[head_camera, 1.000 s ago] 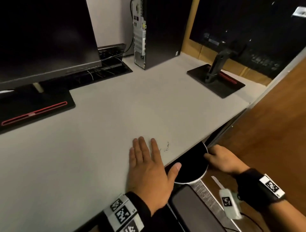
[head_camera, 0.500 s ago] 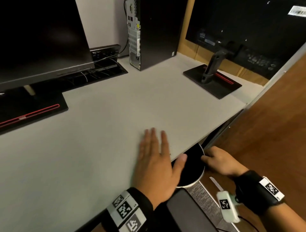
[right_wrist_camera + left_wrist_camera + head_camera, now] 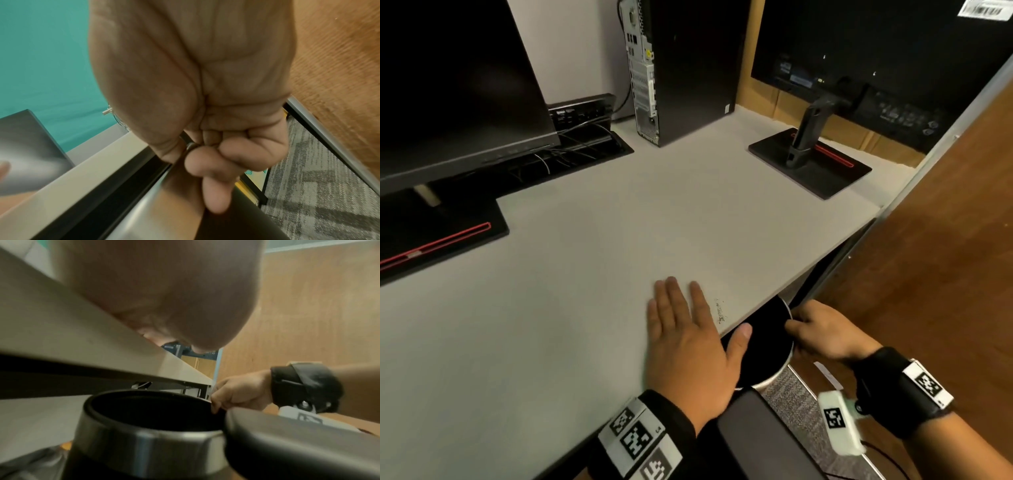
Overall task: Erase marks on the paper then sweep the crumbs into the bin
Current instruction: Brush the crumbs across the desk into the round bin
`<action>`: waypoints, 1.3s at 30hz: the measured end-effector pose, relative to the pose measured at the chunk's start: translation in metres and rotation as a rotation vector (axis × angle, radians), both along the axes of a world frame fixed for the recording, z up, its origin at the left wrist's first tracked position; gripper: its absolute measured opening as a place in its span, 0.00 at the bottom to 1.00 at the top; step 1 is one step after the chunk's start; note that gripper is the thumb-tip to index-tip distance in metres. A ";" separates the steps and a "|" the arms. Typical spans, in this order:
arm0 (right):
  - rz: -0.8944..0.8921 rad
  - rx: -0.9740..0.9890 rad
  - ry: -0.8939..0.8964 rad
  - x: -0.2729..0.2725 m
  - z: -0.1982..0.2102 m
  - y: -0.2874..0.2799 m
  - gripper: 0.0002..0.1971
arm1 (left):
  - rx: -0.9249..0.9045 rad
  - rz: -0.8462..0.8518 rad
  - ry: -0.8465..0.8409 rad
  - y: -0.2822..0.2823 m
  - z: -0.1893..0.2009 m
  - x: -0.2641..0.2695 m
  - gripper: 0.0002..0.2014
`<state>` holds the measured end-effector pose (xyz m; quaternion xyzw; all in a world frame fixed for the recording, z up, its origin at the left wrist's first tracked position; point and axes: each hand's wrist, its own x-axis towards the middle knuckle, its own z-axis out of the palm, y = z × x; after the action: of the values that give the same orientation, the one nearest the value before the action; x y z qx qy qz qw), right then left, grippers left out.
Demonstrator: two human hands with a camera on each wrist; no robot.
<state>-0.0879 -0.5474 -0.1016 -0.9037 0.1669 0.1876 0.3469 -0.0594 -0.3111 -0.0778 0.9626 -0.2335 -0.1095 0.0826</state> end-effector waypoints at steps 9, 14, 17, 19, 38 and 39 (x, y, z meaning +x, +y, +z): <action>-0.002 0.008 -0.028 0.001 0.005 0.001 0.21 | -0.219 -0.202 0.016 -0.018 0.005 -0.001 0.43; 0.021 -0.071 -0.043 0.006 0.001 -0.001 0.21 | -0.247 -0.422 0.086 -0.021 0.005 -0.009 0.40; 0.004 -0.028 -0.026 0.006 -0.001 0.000 0.18 | -0.254 -0.293 -0.012 -0.021 0.002 -0.006 0.41; -0.006 -0.018 -0.028 0.005 0.000 0.000 0.17 | -0.211 -0.356 0.017 -0.020 0.001 -0.008 0.41; 0.057 -0.032 -0.089 0.004 0.001 -0.006 0.20 | -0.277 -0.608 0.038 -0.027 -0.006 -0.015 0.37; 0.059 -0.031 -0.088 0.004 0.000 -0.007 0.20 | -0.287 -0.578 0.012 -0.026 -0.006 -0.015 0.36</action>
<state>-0.0839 -0.5543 -0.1014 -0.9209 0.1276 0.1553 0.3340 -0.0745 -0.3369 -0.0839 0.8342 -0.5099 -0.1002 0.1844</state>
